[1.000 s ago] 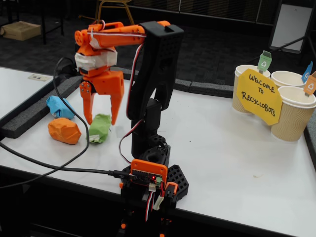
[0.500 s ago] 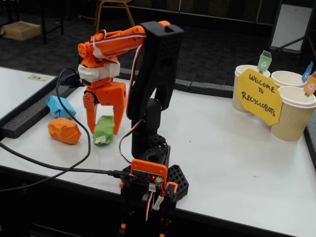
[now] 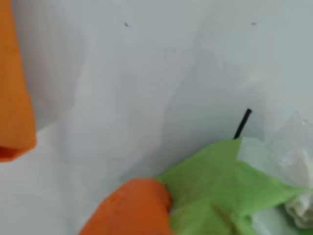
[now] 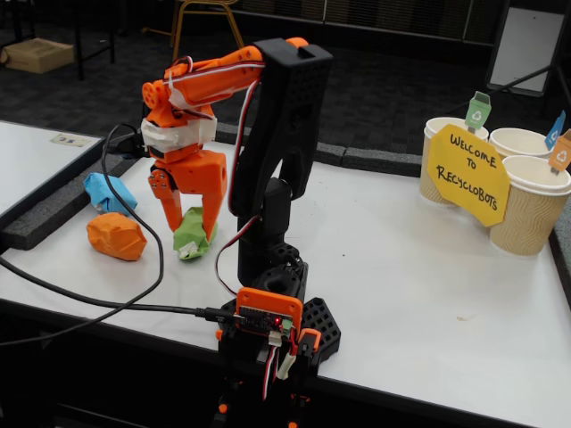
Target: Sort rubbish by color.
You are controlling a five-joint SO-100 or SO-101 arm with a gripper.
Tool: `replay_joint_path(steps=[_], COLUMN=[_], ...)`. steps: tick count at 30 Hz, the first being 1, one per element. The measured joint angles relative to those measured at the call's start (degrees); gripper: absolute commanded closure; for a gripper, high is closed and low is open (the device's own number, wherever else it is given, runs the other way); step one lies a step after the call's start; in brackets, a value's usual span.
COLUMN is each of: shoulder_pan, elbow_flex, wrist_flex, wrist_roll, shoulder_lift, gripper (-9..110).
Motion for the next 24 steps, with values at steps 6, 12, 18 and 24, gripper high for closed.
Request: replay_joint_path(steps=[6, 12, 18, 24], shoulder_pan=[2.90, 3.78, 4.57, 8.61], elbow_flex=[-8.79, -22.59, -29.71, -31.73], wrist_flex=[6.59, 15.82, 21.36, 23.99], wrist_roll=[4.04, 8.61, 13.80, 19.16], shoulder_lift=[0.00, 0.00, 0.79, 7.91], gripper=[101, 101, 101, 101])
